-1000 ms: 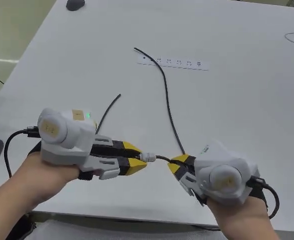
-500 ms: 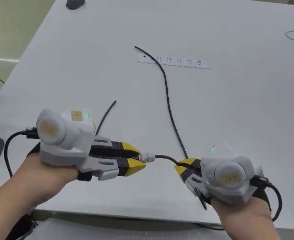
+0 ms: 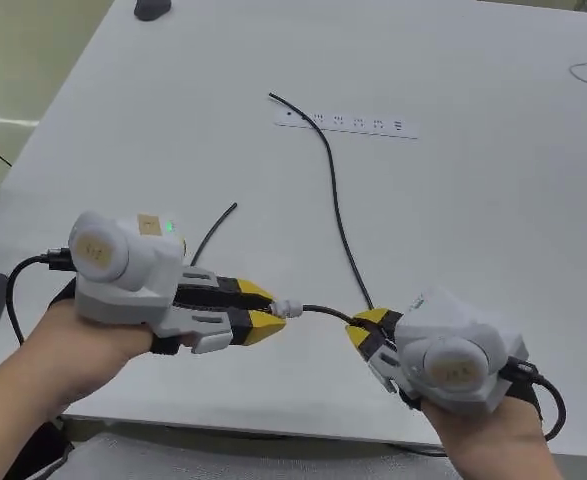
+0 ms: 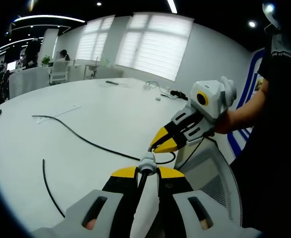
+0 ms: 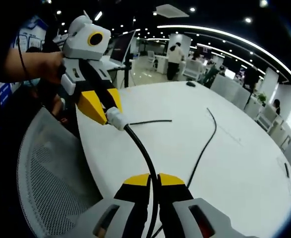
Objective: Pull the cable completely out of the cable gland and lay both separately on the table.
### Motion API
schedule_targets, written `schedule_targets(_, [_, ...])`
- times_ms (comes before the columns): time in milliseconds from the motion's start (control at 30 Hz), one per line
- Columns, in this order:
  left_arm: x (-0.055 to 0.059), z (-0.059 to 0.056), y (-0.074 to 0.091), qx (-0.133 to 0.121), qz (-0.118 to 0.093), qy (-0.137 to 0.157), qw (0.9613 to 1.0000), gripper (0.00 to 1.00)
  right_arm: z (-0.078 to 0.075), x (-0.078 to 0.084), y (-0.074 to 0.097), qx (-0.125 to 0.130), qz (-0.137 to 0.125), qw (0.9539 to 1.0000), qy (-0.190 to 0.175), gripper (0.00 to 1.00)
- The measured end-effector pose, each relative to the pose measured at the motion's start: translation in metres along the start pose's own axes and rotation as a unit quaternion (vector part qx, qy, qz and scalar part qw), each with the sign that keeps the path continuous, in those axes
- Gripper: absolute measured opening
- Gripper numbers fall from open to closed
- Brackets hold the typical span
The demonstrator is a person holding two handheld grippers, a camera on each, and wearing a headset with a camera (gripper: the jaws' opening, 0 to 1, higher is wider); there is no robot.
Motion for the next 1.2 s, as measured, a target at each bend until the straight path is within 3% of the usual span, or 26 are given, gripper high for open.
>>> schedule_targets(133, [-0.001, 0.001, 0.002, -0.003, -0.001, -0.002, 1.0, 0.15, -0.004, -0.008, 0.005, 0.002, -0.007, 0.9999, 0.011, 0.02])
schedule_targets(167, [-0.001, 0.0, 0.002, -0.002, -0.002, -0.002, 1.0, 0.15, -0.002, -0.011, 0.006, -0.011, -0.007, 0.9998, 0.017, 0.03])
schedule_targets(233, [-0.003, -0.002, 0.003, -0.001, -0.005, -0.004, 1.0, 0.15, -0.002, -0.019, 0.009, -0.013, -0.011, 0.9995, 0.026, 0.07])
schedule_targets(333, [-0.003, -0.002, 0.002, 0.0, -0.006, -0.002, 1.0, 0.15, 0.002, -0.03, 0.012, -0.02, -0.012, 0.9976, 0.066, 0.12])
schedule_targets(500, [-0.001, -0.003, 0.002, 0.0, -0.003, -0.003, 1.0, 0.15, 0.014, -0.05, 0.017, -0.028, -0.029, 0.9941, 0.101, 0.13])
schedule_targets(600, [-0.001, -0.004, 0.003, 0.0, -0.003, -0.003, 1.0, 0.15, 0.024, -0.058, 0.015, -0.038, -0.034, 0.9893, 0.137, 0.13])
schedule_targets(733, [0.001, -0.006, 0.003, -0.001, 0.001, -0.005, 1.0, 0.15, 0.032, -0.059, 0.011, -0.043, -0.03, 0.9836, 0.173, 0.11])
schedule_targets(900, [0.001, -0.008, 0.003, -0.001, 0.003, -0.008, 1.0, 0.15, 0.035, -0.053, 0.008, -0.052, -0.014, 0.9802, 0.19, 0.07])
schedule_targets(1200, [0.003, -0.011, 0.002, -0.001, 0.015, -0.019, 0.9997, 0.15, 0.038, -0.052, 0.01, -0.05, -0.018, 0.9725, 0.227, 0.05])
Point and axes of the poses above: the centre of the closed fingertips' face, and the gripper's own axes: y roughly backward along the fingers, z roughly to its left, x roughly out of its underside, the point moved 2 cm from there along y, roughly backward along the fingers, and after that the axes turned 9 degrees about x, right-handed, at the moved point
